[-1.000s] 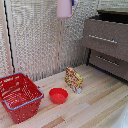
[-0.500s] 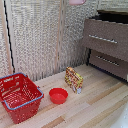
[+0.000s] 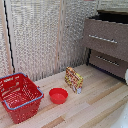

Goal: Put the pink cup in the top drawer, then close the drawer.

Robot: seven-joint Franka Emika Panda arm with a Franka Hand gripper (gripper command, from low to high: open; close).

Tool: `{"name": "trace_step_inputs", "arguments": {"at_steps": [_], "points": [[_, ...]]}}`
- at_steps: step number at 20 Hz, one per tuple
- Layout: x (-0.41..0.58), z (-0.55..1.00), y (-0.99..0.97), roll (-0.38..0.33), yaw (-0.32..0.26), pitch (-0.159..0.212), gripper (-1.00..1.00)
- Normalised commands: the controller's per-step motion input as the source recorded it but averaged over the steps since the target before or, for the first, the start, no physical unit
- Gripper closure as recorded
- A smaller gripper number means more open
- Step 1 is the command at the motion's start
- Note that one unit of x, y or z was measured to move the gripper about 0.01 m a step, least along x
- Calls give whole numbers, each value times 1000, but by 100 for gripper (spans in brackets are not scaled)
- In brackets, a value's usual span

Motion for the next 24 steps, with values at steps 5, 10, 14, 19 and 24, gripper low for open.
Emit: {"name": "trace_step_inputs", "arguments": {"at_steps": [5, 10, 14, 19, 24], "points": [[0, 309, -936, -39, 0, 5, 100], [-3, 55, -865, -47, -2, 60, 100], [-108, -88, -784, -5, 0, 24, 100], [-261, -291, -199, 0, 7, 28, 100], [-114, -398, -39, -70, 24, 91, -100]]}}
